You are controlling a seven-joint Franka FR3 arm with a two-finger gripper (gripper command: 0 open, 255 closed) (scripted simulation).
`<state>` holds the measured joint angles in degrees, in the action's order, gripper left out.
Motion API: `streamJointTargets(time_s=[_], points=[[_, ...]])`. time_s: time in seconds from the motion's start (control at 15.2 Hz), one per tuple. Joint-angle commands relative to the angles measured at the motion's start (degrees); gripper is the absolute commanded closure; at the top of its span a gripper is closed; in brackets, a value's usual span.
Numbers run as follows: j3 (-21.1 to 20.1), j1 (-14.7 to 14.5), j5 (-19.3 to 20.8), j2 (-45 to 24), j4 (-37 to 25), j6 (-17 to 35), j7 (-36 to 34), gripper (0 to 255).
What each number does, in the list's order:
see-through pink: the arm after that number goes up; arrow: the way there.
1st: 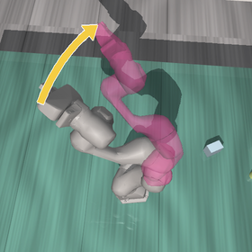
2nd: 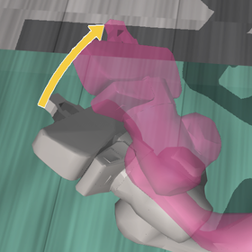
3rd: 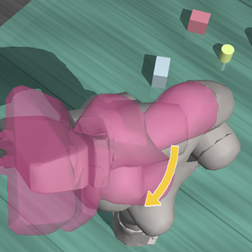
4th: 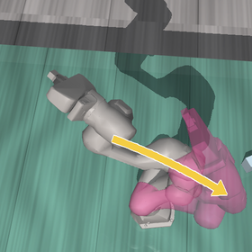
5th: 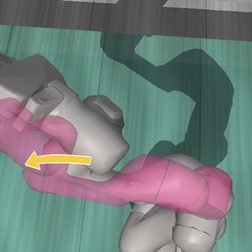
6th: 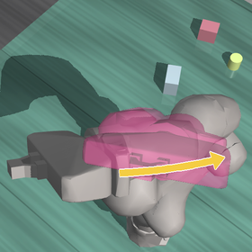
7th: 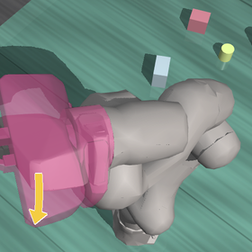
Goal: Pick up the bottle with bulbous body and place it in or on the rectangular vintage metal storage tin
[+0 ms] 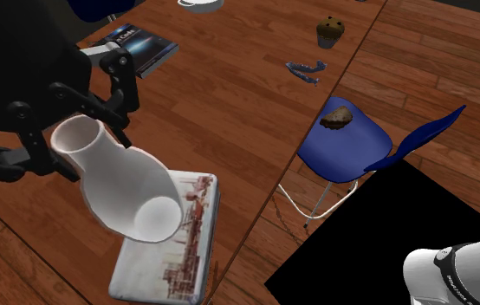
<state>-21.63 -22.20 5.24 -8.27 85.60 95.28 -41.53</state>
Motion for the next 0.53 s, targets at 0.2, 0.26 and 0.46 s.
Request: streamJointTargets(time_s=[0.2,0.26,0.46], points=[[0.09,0.20,-0.14,0.48,4.37,3.98,-0.08,255],[0.10,0.24,-0.16,0.56,5.24,4.78,-0.09,255],[0.16,0.33,-0.19,0.72,7.76,7.14,-0.16,255]])
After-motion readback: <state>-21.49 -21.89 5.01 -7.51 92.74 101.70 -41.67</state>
